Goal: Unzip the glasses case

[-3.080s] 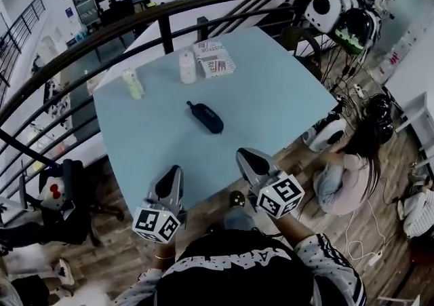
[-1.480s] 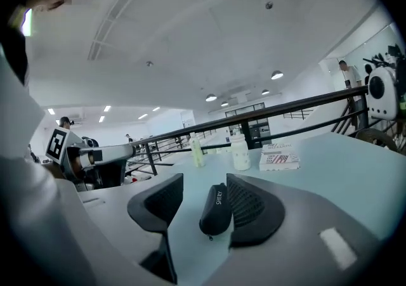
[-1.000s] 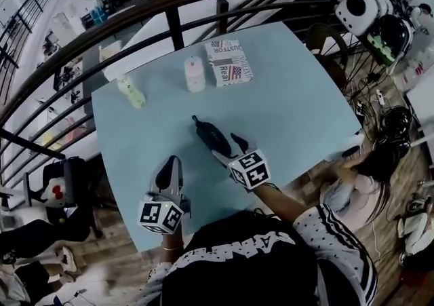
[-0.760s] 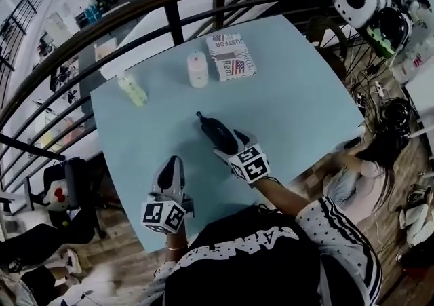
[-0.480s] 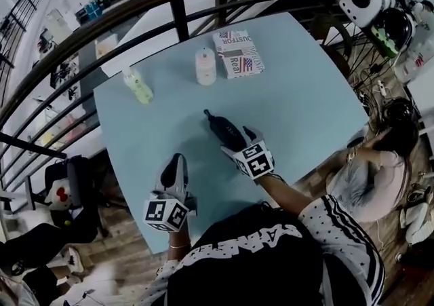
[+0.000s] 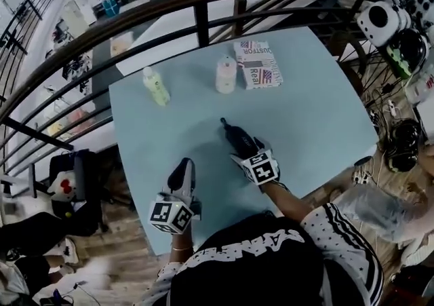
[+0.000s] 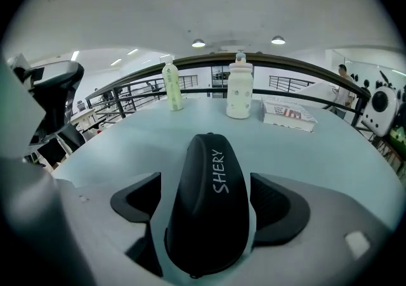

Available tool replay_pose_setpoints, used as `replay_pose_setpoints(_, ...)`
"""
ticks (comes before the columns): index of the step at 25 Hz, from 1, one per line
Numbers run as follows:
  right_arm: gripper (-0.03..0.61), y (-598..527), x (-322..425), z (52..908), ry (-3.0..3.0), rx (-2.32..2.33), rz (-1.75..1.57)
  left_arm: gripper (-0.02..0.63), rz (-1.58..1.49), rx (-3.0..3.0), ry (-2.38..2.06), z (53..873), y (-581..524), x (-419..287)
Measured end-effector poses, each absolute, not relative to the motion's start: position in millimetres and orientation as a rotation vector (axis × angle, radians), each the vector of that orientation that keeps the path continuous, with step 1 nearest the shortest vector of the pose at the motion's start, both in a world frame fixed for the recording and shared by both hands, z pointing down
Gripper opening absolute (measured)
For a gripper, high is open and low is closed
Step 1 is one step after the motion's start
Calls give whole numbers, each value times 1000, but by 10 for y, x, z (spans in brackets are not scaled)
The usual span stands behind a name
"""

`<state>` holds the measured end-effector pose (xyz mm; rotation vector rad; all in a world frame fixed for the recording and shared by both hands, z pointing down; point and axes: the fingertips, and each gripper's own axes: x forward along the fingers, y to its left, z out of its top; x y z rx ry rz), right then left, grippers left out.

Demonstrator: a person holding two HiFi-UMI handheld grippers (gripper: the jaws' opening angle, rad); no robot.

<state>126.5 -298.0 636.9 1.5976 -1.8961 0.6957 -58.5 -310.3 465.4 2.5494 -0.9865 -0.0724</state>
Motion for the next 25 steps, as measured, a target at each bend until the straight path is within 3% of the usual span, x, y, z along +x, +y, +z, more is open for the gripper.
replay_pose_setpoints(9, 428, -3113, 1303, 6556, -1889, 1576, 714, 0, -51, 2511, -1078, 4710, -3117, -753)
replay_pose_setpoints(13, 387, -3137, 1323, 6573, -1890, 1571, 712, 0, -47, 2513, -1091, 4676, -3126, -742)
replay_pose_setpoints(25, 352, -3086, 1422, 6399, -1958, 1597, 688, 0, -38, 2509, -1089, 4572, -3126, -615)
